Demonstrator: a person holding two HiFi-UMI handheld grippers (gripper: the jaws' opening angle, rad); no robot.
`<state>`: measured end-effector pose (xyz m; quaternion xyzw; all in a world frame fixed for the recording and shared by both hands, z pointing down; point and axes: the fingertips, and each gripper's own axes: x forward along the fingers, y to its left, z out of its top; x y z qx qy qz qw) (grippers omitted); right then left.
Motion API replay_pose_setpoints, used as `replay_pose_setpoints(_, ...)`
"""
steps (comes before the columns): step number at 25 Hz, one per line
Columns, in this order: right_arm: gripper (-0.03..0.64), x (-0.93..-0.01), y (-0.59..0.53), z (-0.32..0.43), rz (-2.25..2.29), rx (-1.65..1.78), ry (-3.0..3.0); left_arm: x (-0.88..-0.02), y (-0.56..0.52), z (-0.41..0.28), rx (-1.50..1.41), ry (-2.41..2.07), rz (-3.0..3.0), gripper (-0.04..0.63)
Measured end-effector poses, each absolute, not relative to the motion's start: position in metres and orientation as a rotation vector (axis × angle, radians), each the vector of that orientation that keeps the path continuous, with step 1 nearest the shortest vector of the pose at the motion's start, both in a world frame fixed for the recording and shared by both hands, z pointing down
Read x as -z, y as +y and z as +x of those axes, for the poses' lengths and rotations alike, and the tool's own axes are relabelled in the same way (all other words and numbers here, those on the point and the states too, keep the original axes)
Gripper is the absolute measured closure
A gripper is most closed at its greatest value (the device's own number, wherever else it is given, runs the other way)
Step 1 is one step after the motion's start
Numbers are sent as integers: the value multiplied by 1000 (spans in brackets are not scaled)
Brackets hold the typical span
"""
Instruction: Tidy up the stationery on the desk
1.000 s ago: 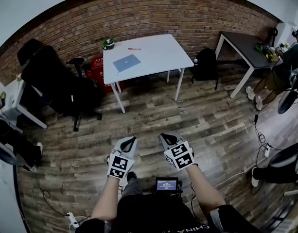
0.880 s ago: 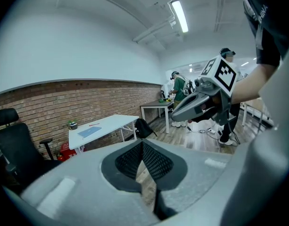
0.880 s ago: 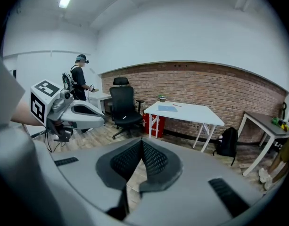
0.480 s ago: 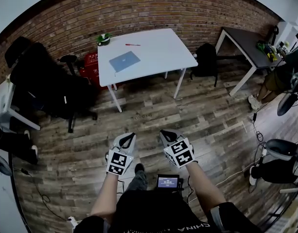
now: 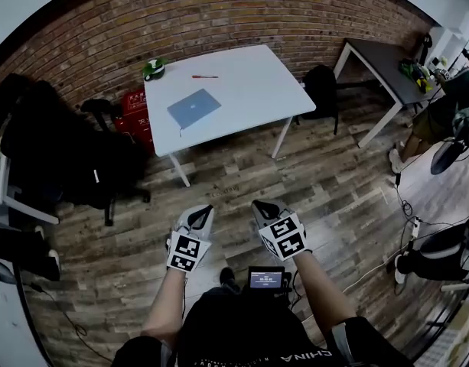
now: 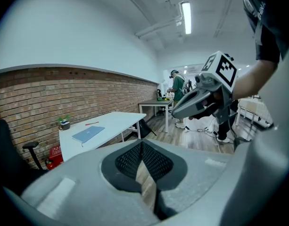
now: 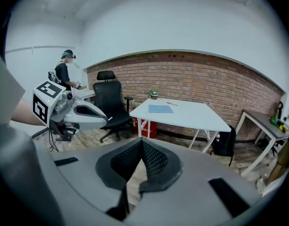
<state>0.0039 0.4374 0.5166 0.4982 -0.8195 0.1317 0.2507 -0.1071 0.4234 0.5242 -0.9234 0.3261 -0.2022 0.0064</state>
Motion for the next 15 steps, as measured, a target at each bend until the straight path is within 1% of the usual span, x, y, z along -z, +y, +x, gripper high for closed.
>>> replay_pose_setpoints(15,608,-534,325,24,1344,-403,-2237,-544,318,-79,679,988,-2919,589)
